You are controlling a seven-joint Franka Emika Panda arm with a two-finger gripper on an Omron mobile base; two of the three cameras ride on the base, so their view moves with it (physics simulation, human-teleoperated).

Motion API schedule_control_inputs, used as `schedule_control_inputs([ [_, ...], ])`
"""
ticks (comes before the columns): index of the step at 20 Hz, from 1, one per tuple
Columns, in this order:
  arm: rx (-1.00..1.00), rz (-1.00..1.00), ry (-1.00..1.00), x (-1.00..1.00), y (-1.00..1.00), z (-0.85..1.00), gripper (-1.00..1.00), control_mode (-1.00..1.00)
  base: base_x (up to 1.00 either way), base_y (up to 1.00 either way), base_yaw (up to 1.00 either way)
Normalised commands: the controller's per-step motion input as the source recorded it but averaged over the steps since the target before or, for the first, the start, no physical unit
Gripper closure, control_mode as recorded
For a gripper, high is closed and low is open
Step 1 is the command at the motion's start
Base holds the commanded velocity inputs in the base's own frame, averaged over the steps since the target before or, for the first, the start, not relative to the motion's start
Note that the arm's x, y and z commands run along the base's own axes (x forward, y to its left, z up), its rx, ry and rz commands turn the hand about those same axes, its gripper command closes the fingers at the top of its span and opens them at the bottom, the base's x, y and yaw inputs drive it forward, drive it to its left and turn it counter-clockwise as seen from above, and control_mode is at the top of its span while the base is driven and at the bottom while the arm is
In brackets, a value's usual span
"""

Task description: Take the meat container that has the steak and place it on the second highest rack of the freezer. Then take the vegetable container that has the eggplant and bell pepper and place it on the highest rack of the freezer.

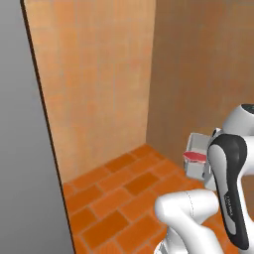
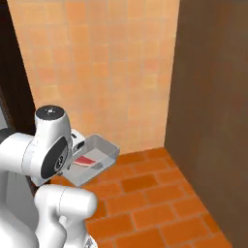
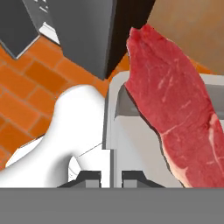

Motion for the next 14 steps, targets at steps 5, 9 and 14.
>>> schedule_control_inputs([
  [5, 0.00, 0.00, 0.00, 0.00, 0.00, 0.00, 1.00, 1.00, 0.42, 0.15, 0.96],
  [9, 0.00, 0.00, 0.00, 0.00, 0.00, 0.00, 1.00, 1.00, 0.21, 0.00, 0.74],
  [14, 0.00, 0.00, 0.00, 0.00, 0.00, 0.00, 1.00, 1.00, 0.00, 0.19, 0.56],
])
